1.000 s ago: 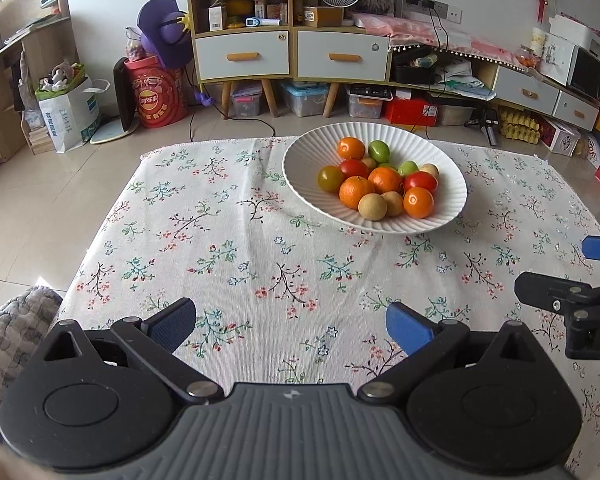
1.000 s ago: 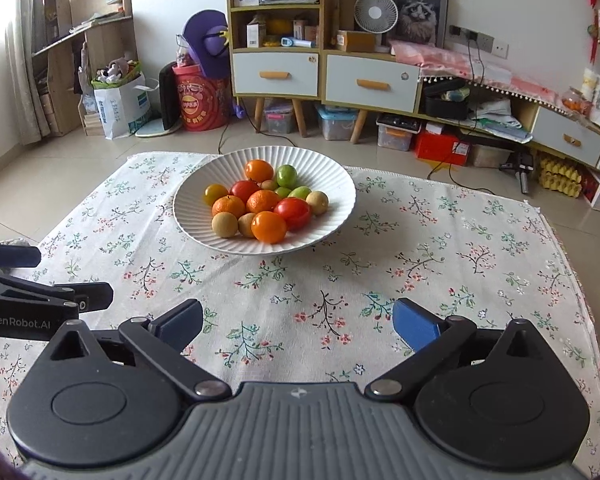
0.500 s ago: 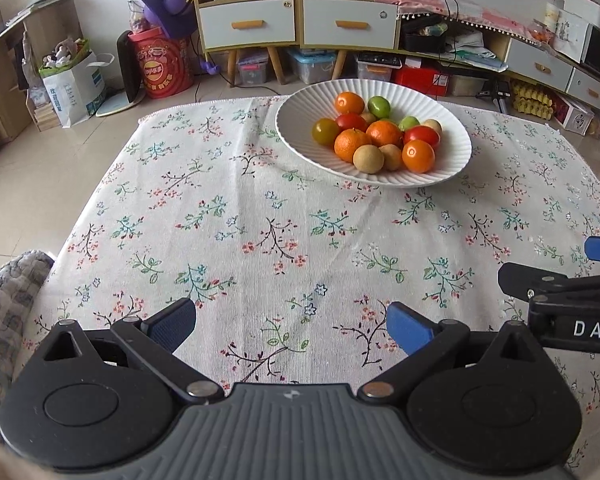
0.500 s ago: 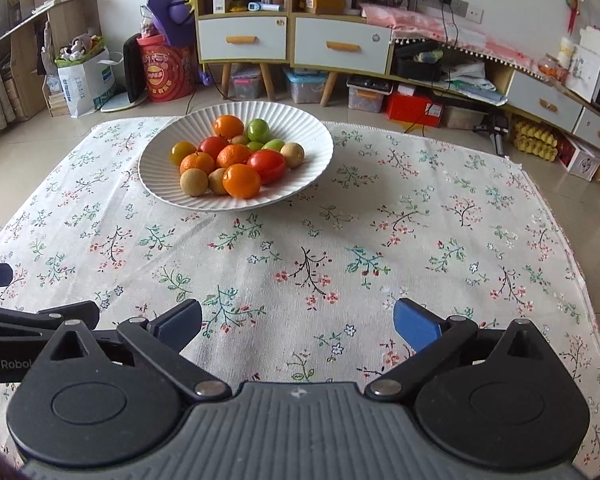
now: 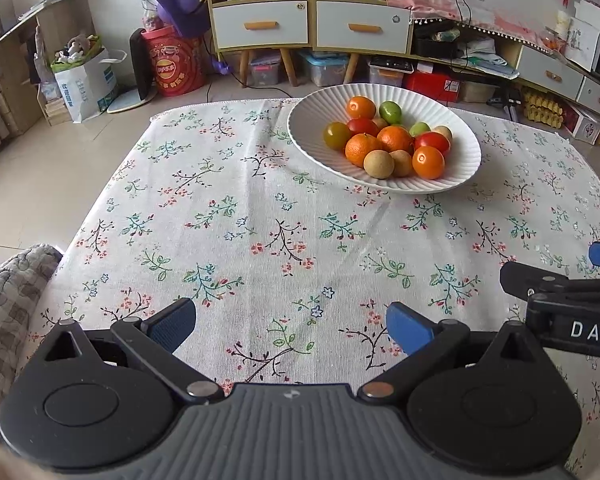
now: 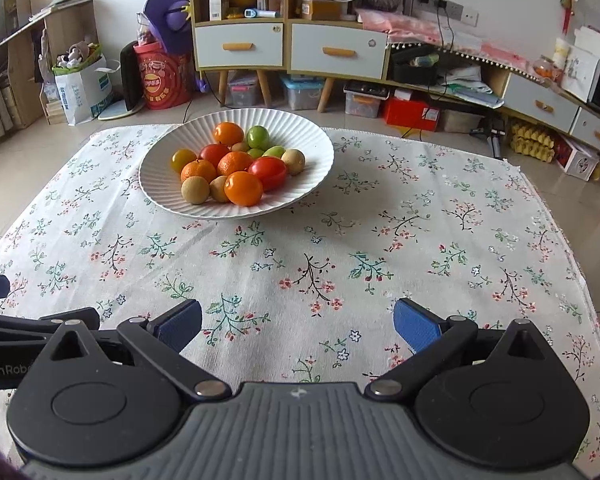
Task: Organize fruits
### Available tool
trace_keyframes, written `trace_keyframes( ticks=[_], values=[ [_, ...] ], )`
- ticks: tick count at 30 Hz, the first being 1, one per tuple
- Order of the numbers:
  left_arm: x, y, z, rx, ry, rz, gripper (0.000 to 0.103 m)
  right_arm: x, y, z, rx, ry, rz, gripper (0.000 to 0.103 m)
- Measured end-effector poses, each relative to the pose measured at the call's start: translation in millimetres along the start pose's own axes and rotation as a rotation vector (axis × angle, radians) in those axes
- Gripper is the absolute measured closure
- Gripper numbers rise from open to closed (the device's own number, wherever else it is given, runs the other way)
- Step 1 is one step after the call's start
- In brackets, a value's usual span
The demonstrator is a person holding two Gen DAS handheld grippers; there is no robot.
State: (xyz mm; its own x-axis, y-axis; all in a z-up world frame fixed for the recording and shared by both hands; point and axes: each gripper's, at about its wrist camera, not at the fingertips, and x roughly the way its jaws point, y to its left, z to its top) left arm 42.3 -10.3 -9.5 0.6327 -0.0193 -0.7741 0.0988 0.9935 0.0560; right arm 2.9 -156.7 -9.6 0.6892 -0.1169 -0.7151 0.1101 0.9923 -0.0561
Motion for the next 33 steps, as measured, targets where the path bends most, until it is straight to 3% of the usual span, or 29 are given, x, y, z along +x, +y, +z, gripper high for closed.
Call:
trace_keyframes(
  ticks=[33],
  values=[
    [-2.5,-0.4,0.8,0.011,-0.011,-0.001,0.006,0.6,-2.9,1.1,0.015,-0.01,-0.012,0.001]
  ],
)
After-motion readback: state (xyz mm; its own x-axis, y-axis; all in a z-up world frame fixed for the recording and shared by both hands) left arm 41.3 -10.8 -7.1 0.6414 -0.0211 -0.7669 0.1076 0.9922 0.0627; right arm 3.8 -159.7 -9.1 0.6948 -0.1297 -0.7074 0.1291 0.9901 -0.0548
